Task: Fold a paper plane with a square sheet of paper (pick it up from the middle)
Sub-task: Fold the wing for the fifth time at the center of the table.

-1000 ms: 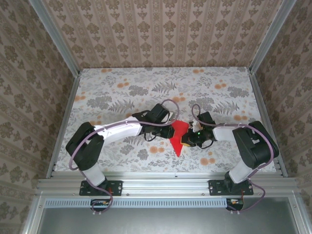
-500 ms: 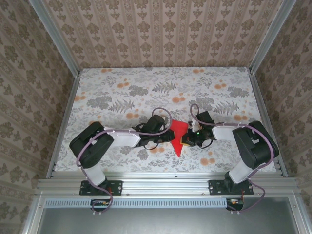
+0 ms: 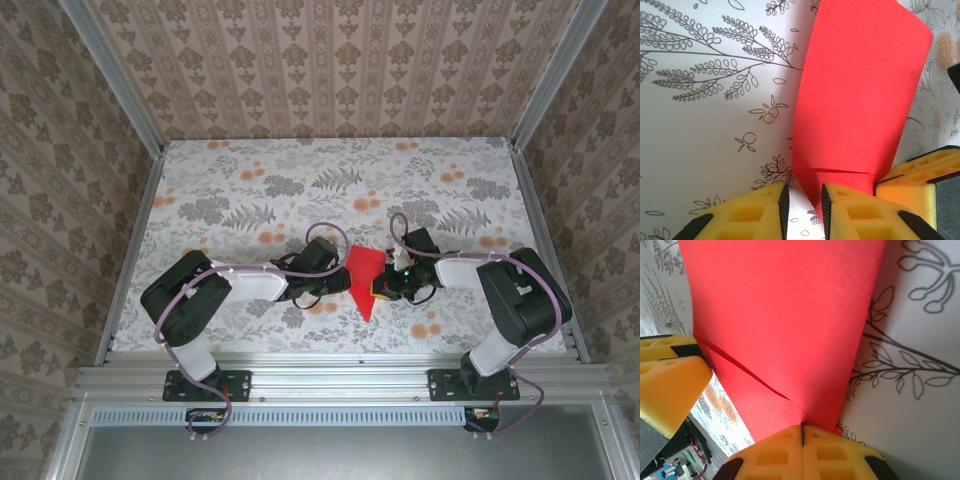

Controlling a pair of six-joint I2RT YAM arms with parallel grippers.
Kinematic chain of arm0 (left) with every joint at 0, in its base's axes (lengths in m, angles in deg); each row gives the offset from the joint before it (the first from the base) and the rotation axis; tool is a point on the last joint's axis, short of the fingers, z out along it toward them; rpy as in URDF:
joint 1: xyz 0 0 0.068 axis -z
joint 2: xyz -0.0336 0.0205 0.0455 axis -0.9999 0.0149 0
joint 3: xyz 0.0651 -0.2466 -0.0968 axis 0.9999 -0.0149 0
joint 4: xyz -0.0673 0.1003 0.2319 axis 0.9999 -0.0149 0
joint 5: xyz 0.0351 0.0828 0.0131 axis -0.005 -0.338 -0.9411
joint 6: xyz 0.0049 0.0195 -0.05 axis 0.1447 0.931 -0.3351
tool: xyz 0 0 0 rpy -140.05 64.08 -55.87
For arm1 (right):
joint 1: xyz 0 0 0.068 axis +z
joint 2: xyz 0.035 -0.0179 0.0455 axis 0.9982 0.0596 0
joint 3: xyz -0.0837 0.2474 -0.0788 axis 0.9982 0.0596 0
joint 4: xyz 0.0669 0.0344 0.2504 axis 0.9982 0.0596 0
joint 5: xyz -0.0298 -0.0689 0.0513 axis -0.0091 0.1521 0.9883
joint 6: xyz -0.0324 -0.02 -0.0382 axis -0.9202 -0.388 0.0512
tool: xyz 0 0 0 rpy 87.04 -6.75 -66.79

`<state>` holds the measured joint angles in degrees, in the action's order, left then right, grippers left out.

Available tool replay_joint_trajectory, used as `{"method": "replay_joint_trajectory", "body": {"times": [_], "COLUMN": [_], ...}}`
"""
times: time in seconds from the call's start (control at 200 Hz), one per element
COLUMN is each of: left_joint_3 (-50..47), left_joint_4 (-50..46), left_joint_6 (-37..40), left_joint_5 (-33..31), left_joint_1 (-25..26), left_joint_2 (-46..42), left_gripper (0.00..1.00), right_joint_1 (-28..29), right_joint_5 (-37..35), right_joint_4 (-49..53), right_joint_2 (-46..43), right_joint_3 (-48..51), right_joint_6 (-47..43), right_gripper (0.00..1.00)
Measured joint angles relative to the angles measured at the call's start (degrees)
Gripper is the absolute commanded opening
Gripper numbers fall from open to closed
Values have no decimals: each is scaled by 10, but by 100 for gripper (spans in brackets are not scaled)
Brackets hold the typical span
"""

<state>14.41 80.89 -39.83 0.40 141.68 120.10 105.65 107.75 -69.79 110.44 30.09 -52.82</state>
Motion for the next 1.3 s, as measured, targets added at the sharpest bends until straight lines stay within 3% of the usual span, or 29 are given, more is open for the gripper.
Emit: {"method": "replay_joint_trajectory", "body": {"times": [0.18, 0.765, 1.3], "left_joint_3": [2, 11, 43], "left_joint_4": [1, -2, -115], "left_joint_6": [0, 6, 65], "left_joint_5": [0, 9, -5], "left_joint_1": [0, -1, -5], "left_joint_2": [0, 0, -27], "left_gripper": [28, 0, 0], "right_joint_1": [2, 9, 55], "right_joint_5": [-4, -19, -85], "right_joint_4": [4, 14, 44], "right_joint_2": [0, -5, -11], "right_joint_3": [-2, -7, -46], "right_joint_6": [0, 0, 5], "right_gripper": [0, 0, 0]}}
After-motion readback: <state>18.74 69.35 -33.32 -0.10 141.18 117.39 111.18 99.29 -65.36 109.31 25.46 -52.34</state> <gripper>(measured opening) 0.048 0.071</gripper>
